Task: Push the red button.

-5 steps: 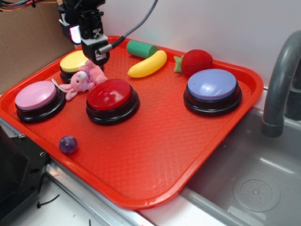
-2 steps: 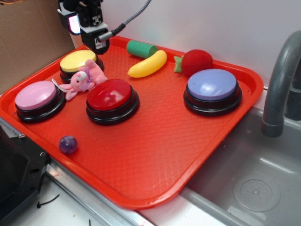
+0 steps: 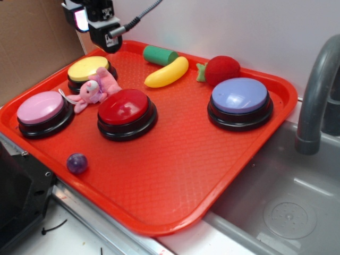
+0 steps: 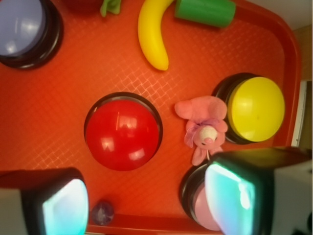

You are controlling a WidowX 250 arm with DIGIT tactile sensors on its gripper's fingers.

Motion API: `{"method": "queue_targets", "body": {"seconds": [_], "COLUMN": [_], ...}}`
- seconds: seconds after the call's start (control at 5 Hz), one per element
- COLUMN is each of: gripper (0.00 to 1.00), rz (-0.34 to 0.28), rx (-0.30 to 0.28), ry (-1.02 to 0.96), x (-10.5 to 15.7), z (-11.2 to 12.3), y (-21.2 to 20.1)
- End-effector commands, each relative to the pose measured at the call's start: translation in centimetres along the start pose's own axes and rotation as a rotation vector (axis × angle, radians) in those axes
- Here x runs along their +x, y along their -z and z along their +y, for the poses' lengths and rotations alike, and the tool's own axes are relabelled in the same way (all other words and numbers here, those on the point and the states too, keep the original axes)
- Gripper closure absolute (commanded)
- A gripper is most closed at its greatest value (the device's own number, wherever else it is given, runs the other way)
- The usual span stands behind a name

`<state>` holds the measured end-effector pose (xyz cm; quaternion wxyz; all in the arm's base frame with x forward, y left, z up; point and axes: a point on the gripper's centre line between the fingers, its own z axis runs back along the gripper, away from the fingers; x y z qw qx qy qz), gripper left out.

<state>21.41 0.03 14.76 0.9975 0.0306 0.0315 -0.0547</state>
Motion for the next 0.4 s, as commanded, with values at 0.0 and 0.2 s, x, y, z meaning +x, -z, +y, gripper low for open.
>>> {"method": "queue_targets", "body": {"seconds": [0.0, 0.2], "gripper": [0.0, 0.0], "rz": [-0.076, -0.074], "rx": [0.008, 0.016], "ry": [-0.027, -0.016], "x": [0.5, 0.24], "z": [0.12, 0.19], "y": [-2.21, -2.62]}}
